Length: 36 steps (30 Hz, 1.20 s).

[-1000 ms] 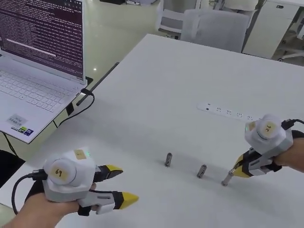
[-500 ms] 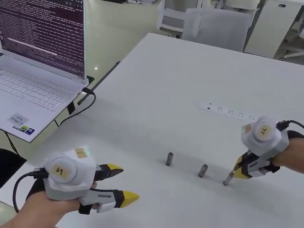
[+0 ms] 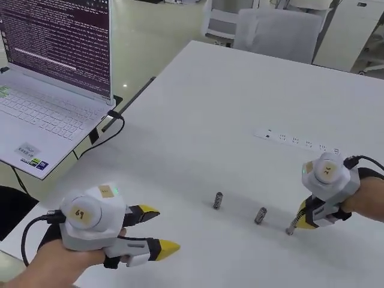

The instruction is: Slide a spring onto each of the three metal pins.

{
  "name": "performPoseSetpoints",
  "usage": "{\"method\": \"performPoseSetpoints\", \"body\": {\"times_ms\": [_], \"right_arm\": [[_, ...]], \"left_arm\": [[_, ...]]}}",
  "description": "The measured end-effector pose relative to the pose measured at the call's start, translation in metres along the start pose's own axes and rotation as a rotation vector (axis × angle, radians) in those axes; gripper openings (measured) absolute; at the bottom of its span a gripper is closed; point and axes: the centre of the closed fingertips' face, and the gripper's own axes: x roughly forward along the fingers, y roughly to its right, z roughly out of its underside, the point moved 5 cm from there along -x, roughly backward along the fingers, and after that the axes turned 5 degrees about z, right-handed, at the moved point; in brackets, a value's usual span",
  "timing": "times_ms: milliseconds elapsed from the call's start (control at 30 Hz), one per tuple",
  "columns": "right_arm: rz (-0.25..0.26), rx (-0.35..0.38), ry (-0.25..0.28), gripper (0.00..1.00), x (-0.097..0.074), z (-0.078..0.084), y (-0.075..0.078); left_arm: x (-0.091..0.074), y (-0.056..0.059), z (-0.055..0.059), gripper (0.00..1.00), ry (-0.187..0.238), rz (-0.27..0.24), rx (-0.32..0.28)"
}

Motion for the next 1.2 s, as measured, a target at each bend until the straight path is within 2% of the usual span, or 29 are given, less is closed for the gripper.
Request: {"method": "performPoseSetpoints", "body": {"times_ms": [633,1200], "right_arm": [[-0.002,0.002,-0.037,0.09,0.022,0.004,-0.001],[0.013,0.034,-0.033,0.15,0.022,0.007,0.002]], "left_arm": [[0.001,-0.002,-0.004,0.45,0.003,-0.001,0.002],[-0.001,-0.003,-0.007,0.48,0.009,-0.010,-0.003]]}}
